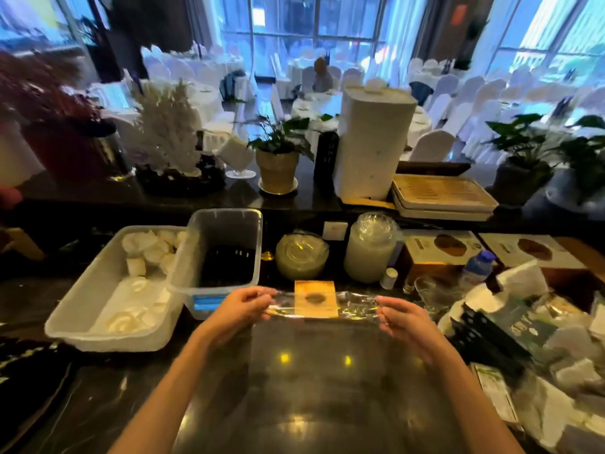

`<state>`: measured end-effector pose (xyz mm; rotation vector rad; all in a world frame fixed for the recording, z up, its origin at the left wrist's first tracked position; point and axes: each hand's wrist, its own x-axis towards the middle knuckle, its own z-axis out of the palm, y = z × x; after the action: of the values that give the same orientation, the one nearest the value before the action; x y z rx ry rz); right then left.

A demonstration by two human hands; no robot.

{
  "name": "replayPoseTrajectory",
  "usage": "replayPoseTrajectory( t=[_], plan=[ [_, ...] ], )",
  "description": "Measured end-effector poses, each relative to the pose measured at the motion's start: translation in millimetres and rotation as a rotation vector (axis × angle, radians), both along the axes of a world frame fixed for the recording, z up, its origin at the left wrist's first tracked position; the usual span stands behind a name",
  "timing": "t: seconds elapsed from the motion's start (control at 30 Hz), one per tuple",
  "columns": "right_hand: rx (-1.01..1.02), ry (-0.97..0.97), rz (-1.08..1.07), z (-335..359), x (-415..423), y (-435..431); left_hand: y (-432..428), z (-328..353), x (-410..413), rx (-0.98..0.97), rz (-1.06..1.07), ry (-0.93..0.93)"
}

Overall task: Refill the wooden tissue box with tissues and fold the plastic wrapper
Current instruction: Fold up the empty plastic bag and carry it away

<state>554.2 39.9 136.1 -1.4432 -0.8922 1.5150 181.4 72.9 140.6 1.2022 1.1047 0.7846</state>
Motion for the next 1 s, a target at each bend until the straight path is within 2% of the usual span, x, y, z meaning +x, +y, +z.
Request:
replayPoseTrajectory(
  t=[0.13, 0.3, 0.37, 0.53, 0.67, 0.8, 0.83, 0.9, 1.0],
  plan=[
    [0.255, -0.002, 0.009, 105, -29, 45, 32, 103, -20, 0.151, 0.004, -0.121],
    [0.762, 0.068, -0.144, 236, -46, 47, 37, 237, -52, 0.532, 0.16, -0.285],
    [0.822, 0.07, -0.161, 259, -53, 49, 39, 263, -55, 0.624, 0.177, -0.304],
    [0.757, -0.098, -0.225, 253, -74, 78, 57, 271, -41, 0.485, 0.137, -0.308],
    [0.778, -0.122, -0.202, 249, -74, 77, 73, 256, -35, 0.642, 0.142, -0.211],
    [1.007, -0.097, -0.269, 257, -62, 67, 87, 257, -43, 0.795, 0.096, -0.358],
    [1.03, -0.076, -0.285, 259, -62, 69, 90, 257, -41, 0.809, 0.087, -0.343],
    [0.971, -0.023, -0.304, 259, -63, 84, 103, 255, -28, 0.783, 0.07, -0.278],
    [0.888, -0.024, -0.33, 254, -73, 104, 117, 250, -6, 0.722, 0.167, -0.218]
  ],
)
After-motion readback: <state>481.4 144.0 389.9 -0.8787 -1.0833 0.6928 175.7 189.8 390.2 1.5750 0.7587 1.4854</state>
